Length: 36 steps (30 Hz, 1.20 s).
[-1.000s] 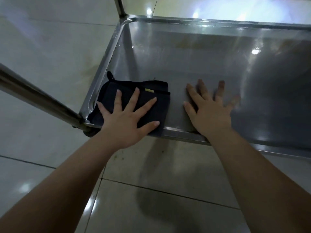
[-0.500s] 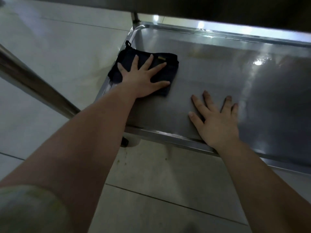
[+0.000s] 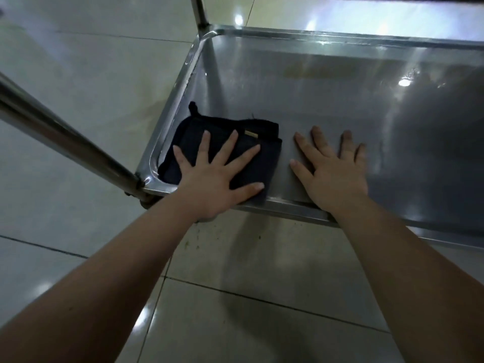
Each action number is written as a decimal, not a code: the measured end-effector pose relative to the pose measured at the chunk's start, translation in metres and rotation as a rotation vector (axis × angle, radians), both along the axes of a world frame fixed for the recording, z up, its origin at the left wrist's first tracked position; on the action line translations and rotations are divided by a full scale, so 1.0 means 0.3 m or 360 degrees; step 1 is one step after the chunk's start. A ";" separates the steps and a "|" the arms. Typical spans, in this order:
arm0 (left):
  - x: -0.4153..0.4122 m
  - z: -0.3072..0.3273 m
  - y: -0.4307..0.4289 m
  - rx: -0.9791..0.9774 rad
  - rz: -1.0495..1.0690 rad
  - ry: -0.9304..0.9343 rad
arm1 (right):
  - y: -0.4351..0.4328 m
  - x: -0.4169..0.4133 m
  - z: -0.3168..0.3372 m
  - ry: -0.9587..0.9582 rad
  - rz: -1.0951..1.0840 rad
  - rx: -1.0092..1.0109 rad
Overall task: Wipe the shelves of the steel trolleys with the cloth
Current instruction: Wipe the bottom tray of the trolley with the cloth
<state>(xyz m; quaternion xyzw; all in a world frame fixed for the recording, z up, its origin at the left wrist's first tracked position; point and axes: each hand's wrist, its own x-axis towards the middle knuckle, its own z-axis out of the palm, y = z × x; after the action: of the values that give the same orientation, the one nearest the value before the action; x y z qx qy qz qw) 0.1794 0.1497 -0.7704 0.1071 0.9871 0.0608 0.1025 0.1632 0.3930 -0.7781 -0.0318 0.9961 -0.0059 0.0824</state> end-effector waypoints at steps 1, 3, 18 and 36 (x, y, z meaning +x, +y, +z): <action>0.023 0.003 -0.001 0.0002 0.0002 -0.0006 | -0.001 0.003 0.001 -0.0002 0.0019 -0.0016; 0.034 0.012 0.007 -0.0011 0.0027 -0.0016 | 0.015 0.003 0.012 -0.0036 0.0117 -0.0047; -0.131 -0.009 0.348 -0.0033 -0.0020 0.0030 | 0.367 -0.006 -0.015 0.0027 -0.0313 0.0069; -0.045 -0.028 0.431 -0.0035 -0.0116 0.0079 | 0.391 -0.038 -0.021 -0.0018 -0.0280 -0.0027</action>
<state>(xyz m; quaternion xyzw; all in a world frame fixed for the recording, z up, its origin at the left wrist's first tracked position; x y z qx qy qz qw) 0.1659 0.2791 -0.7788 0.1432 0.9854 0.0434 0.0811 0.1517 0.5102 -0.7843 0.0552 0.9944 -0.0218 0.0869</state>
